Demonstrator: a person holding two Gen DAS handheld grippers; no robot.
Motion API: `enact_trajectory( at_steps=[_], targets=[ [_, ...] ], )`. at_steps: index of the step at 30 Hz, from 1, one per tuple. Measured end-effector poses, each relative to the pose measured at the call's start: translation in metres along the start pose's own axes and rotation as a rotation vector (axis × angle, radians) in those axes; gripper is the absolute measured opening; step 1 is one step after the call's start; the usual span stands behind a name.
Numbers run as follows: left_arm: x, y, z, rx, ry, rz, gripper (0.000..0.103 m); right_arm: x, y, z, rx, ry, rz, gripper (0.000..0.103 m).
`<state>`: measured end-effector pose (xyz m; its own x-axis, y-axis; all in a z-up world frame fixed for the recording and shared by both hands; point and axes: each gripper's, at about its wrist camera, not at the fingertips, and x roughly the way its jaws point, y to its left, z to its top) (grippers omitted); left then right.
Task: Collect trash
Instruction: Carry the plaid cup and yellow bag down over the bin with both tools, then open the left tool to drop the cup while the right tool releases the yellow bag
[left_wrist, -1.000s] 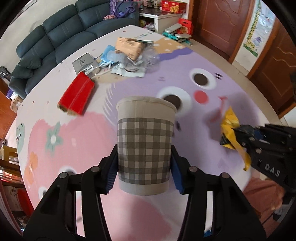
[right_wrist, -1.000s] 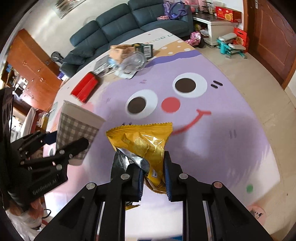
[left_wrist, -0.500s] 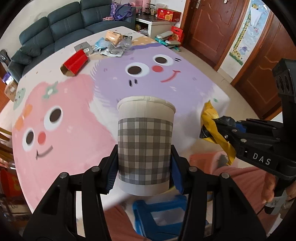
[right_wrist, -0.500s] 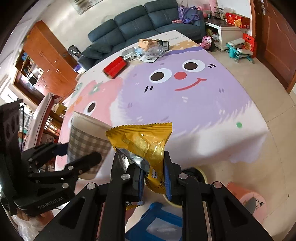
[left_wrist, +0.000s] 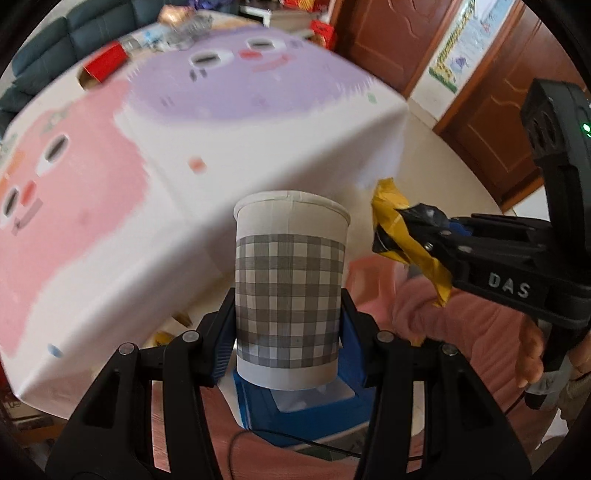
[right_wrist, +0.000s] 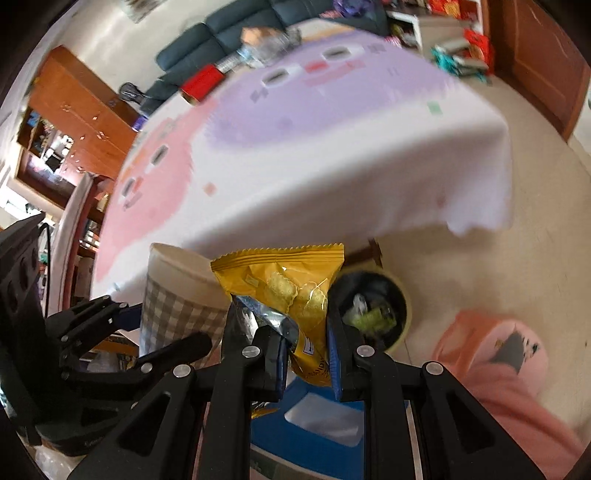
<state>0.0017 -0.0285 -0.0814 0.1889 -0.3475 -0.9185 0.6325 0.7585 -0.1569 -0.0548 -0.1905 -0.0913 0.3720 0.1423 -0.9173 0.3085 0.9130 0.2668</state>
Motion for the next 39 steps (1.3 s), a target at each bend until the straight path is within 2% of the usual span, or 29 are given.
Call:
enact_trajectory(
  at_steps=[9,19,27,39],
  targets=[
    [0.066,-0.013,-0.028,0.041,0.057,0.007,0.047,0.071,-0.051,-0.022,0.085,0.074,-0.052,0.017],
    [0.129,-0.013,-0.037,0.039,0.016,0.019,0.048,0.129,-0.085,-0.015,0.164,0.121,-0.071,0.017],
    [0.183,-0.005,-0.034,0.023,0.063,0.042,0.049,0.155,-0.104,-0.001,0.218,0.130,-0.083,0.017],
    [0.214,-0.004,-0.020,0.049,0.108,0.066,0.055,0.198,-0.130,0.008,0.258,0.198,-0.136,0.018]
  ],
)
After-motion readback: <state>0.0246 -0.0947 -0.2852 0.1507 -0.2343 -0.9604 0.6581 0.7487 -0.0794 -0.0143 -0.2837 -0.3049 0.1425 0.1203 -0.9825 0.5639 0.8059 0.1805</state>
